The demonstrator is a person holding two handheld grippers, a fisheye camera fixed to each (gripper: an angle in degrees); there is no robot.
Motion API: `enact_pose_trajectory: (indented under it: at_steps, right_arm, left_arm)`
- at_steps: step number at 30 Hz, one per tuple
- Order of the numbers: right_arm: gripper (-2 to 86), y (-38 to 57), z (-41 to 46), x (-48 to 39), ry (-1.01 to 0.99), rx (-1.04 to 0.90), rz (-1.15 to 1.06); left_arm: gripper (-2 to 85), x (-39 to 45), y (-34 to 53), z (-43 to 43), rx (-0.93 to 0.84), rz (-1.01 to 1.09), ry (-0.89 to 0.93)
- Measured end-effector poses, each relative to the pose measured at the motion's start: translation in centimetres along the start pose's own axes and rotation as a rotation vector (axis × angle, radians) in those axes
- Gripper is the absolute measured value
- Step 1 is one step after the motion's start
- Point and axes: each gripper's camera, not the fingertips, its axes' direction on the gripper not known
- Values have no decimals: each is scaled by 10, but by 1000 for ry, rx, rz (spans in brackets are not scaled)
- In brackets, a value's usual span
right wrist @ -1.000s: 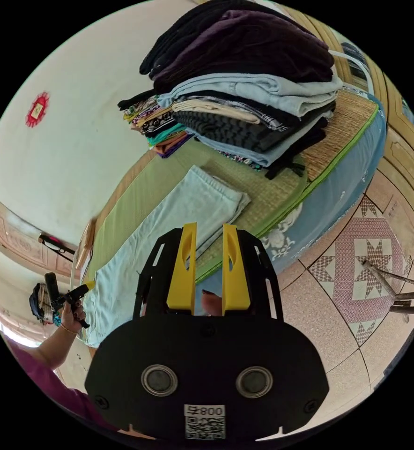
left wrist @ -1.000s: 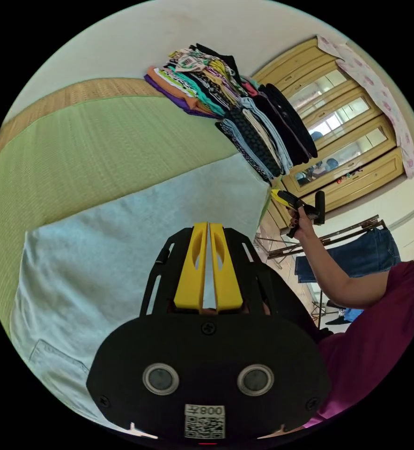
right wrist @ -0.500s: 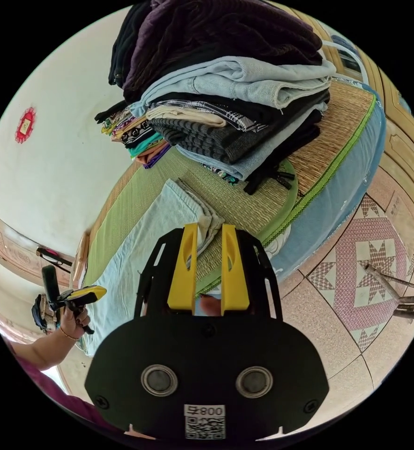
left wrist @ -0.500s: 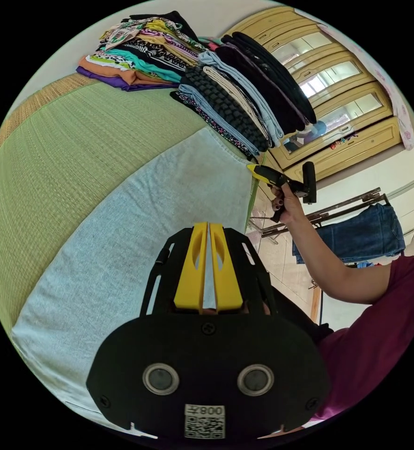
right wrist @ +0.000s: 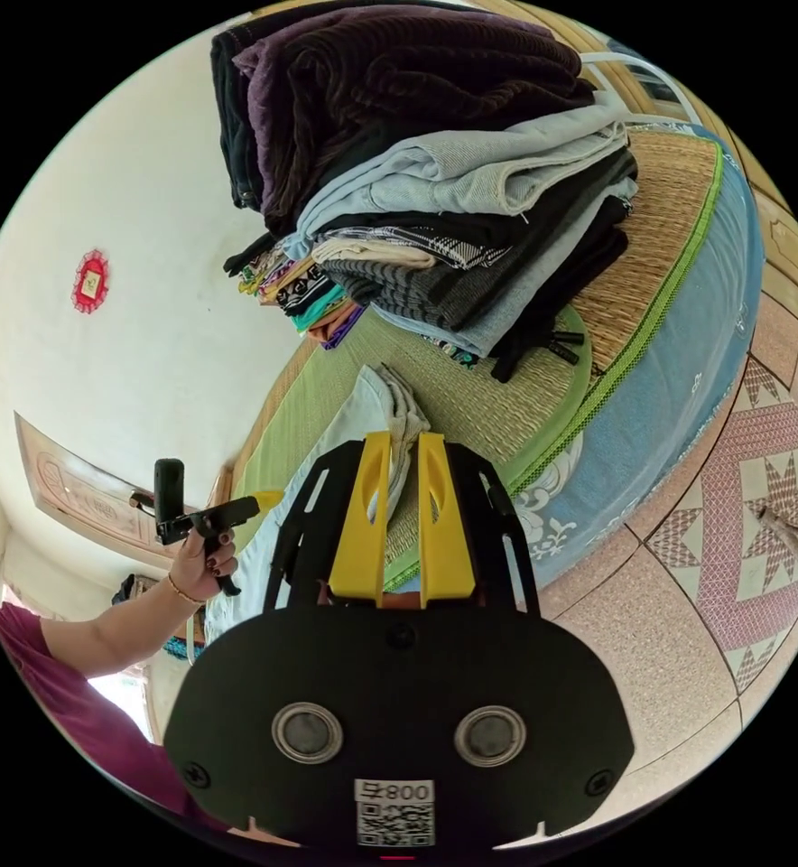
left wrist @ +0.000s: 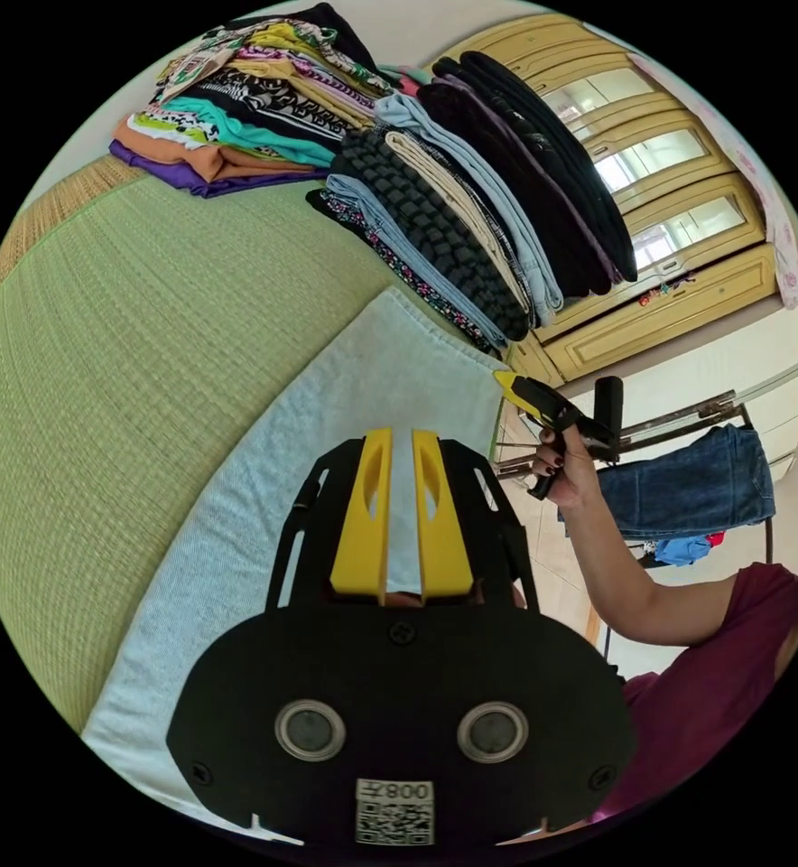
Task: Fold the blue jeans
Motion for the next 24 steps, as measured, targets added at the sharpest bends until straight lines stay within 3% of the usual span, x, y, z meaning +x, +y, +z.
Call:
enact_pose_trajectory:
  at_steps: [7,11,14,24]
  right_arm:
    - [57,-2,-8,-11,-83,23,-56]
    - [57,-2,-6,-39,-122,7,-139]
    - [56,2,3,-65,-134,-18,-212]
    - [56,19,51,-150,-143,-136,-376]
  left_arm:
    - [58,-35,-49,46,-3,-134,120]
    - [83,-54,-57,62,49,-207,363]
    - [107,-60,-60,60,62,-223,441]
    - [125,-70,-64,35,-82,-164,235]
